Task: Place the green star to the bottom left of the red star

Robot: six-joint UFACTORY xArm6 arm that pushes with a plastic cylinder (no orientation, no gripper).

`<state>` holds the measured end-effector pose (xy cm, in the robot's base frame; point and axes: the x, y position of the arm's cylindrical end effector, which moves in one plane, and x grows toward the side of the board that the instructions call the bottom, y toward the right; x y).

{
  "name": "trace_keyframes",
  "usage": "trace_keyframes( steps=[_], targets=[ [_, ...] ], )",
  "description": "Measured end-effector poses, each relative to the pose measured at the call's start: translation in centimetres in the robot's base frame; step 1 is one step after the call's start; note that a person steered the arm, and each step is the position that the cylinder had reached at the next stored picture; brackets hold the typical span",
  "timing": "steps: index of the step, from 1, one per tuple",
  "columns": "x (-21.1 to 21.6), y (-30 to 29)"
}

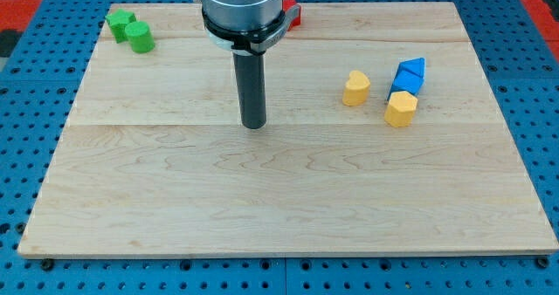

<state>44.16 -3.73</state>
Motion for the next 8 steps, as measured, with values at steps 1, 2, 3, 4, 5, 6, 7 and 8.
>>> trace_keyframes(
  steps=[1, 2, 3, 4, 5, 6, 7, 8],
  targets=[
    [0.0, 0.0],
    [0.0, 0.6],
    [-2.2, 5.5],
    [-5.1, 8.6],
    [-2.2, 8.1],
    [0.4, -0.2],
    [0.0, -11.7],
    [-3.5, -19.1]
  ],
)
